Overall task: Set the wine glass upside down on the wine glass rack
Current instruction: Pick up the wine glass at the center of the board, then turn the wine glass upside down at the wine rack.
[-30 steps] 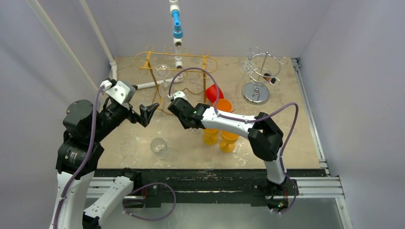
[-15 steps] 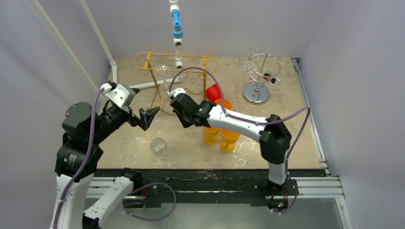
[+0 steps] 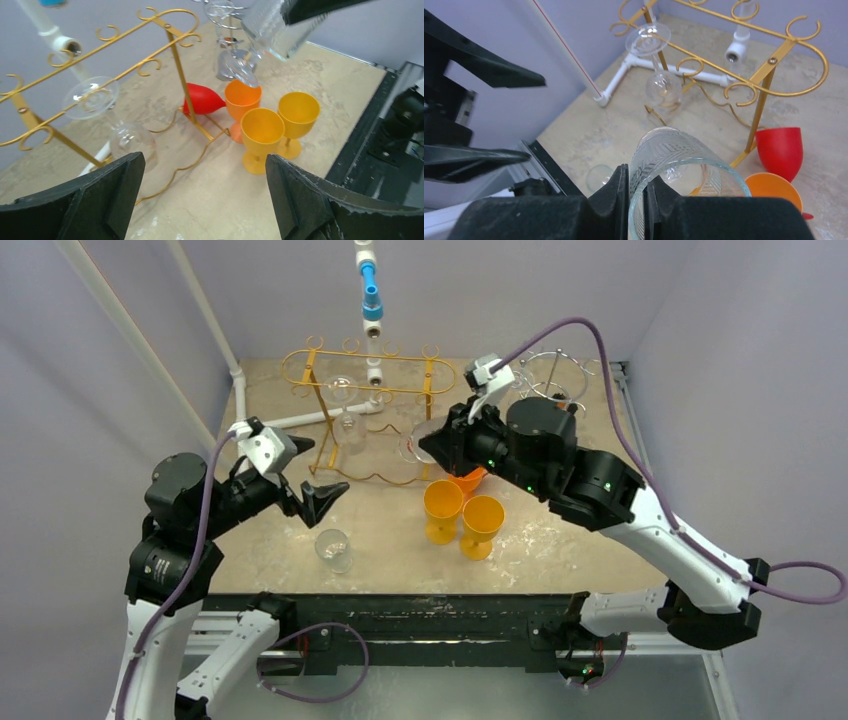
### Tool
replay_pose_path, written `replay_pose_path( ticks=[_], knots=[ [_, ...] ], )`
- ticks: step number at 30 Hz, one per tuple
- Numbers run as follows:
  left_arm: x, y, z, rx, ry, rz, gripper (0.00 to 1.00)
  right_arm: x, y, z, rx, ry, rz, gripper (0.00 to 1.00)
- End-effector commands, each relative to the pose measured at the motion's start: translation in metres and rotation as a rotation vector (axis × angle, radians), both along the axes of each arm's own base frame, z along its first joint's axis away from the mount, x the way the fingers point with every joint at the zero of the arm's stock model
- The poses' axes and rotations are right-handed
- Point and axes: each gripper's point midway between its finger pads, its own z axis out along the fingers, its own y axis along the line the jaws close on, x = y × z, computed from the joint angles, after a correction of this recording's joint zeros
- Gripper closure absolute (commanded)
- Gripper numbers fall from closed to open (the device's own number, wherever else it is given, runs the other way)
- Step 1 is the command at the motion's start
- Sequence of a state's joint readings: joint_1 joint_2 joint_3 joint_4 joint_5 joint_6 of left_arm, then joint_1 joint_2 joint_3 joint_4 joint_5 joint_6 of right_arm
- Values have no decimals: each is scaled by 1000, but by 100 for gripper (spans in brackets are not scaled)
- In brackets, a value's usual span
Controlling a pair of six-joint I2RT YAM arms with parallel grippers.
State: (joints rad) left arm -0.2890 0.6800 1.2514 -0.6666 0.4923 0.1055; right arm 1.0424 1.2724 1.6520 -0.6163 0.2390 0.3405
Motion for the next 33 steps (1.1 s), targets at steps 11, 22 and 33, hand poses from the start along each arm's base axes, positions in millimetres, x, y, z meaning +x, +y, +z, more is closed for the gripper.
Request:
replay_pose_path(
  ticks=[11,22,33],
  knots=[
    [25,-39,-21,-44,132,-182,0,-17,20,60,268,-92,122,100],
    [29,-63,-35,-166,284,-281,1,-14,38,59,324,-106,156,100],
    [49,-68,-41,-186,312,-266,57,-23,55,65,412,-137,243,100]
  ],
)
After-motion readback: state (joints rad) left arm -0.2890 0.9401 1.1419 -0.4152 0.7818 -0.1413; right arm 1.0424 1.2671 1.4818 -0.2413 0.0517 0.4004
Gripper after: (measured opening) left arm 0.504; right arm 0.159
